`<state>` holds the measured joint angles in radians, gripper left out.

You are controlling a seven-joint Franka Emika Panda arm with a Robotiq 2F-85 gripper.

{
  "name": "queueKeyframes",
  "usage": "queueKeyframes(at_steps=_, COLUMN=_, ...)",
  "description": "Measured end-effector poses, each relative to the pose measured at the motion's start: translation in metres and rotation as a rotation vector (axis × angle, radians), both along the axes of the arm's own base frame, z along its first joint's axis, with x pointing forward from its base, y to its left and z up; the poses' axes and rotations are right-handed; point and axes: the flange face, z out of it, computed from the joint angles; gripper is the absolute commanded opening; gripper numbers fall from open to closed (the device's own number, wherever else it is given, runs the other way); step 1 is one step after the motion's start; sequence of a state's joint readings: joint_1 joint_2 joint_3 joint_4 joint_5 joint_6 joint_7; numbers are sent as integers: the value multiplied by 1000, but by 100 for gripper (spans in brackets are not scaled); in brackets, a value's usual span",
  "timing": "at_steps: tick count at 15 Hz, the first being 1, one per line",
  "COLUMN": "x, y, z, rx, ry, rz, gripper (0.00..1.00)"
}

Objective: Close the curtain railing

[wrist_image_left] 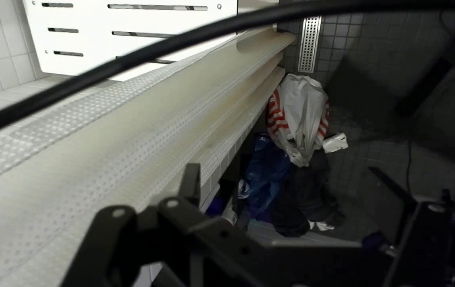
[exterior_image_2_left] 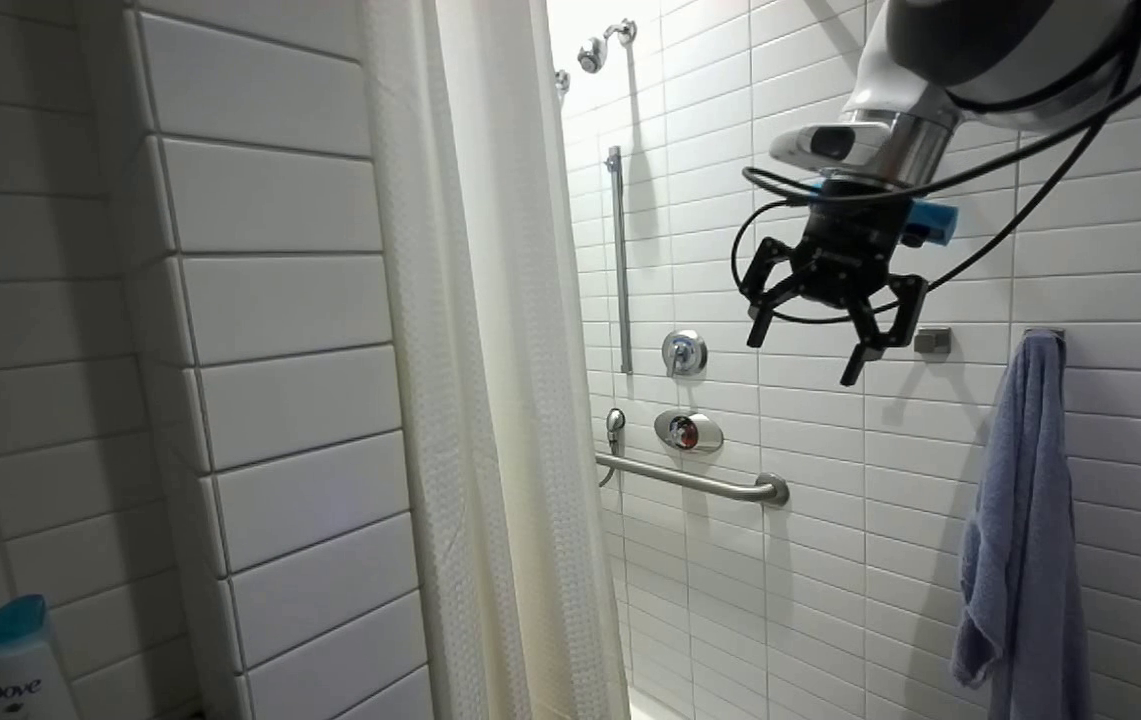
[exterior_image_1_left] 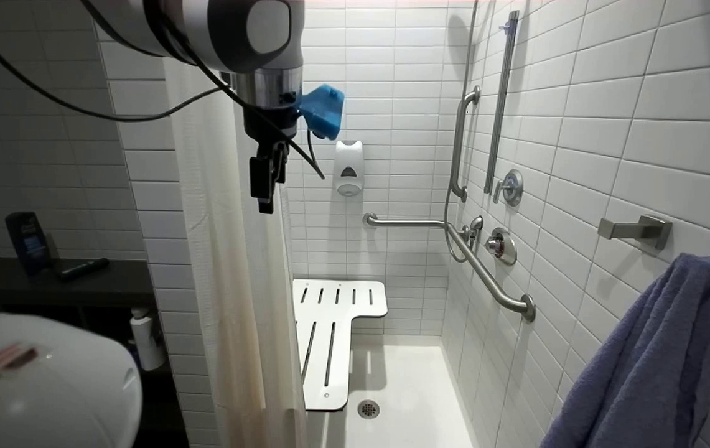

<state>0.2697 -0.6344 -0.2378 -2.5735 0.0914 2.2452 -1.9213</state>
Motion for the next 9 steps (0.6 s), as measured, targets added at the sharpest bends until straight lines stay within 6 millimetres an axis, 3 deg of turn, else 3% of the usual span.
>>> queueKeyframes(at_steps=9, x=-4, y=-18, z=3, rx=-209, ry=18, rz=56, gripper=100)
